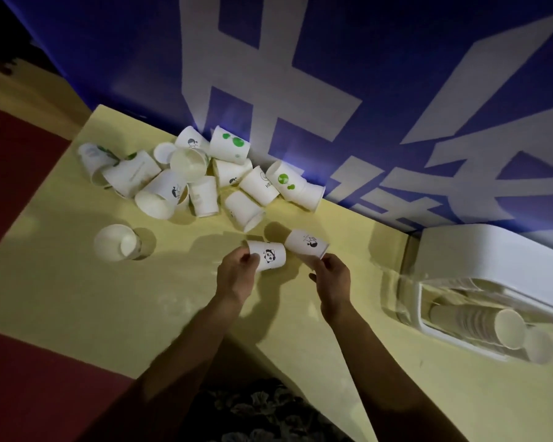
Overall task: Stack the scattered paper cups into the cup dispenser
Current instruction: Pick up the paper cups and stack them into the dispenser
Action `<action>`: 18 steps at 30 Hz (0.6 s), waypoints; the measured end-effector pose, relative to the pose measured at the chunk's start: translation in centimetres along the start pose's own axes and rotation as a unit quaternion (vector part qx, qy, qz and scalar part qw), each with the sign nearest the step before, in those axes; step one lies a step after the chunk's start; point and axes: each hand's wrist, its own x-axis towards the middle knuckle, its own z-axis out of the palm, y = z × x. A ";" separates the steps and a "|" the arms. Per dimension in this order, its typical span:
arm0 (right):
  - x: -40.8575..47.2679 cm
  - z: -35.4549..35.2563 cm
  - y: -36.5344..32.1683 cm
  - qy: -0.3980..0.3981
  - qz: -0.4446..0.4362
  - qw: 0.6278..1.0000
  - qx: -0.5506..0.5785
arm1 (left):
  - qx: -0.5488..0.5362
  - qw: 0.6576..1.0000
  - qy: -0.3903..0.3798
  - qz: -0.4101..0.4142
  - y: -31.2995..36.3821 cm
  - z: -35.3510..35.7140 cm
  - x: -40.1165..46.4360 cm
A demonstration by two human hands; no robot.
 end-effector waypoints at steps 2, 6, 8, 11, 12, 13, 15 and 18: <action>-1.3 -2.1 0.8 0.033 -0.014 0.999 -0.008 | 0.070 0.995 0.013 0.075 0.9 0.8 -0.9; -3.5 -6.6 1.6 0.089 -0.070 0.993 -0.017 | 0.106 0.976 0.003 0.188 3.3 2.7 -3.6; -4.4 -8.9 1.6 0.112 -0.109 0.987 -0.031 | 0.120 0.965 -0.012 0.232 4.7 3.9 -5.1; -5.5 -12.6 1.7 0.144 -0.177 0.971 -0.068 | 0.143 0.940 -0.023 0.308 6.4 6.1 -7.5; -5.8 -13.8 1.8 0.151 -0.195 0.965 -0.085 | 0.156 0.930 -0.024 0.332 6.8 6.8 -8.3; -6.0 -15.0 1.9 0.156 -0.211 0.960 -0.099 | 0.168 0.919 -0.025 0.356 7.2 7.6 -9.1; -6.5 -17.2 2.1 0.169 -0.241 0.949 -0.110 | 0.176 0.901 -0.027 0.395 7.8 9.2 -10.5; -6.9 -20.5 2.8 0.200 -0.292 0.927 -0.124 | 0.165 0.883 -0.030 0.439 8.2 12.0 -12.7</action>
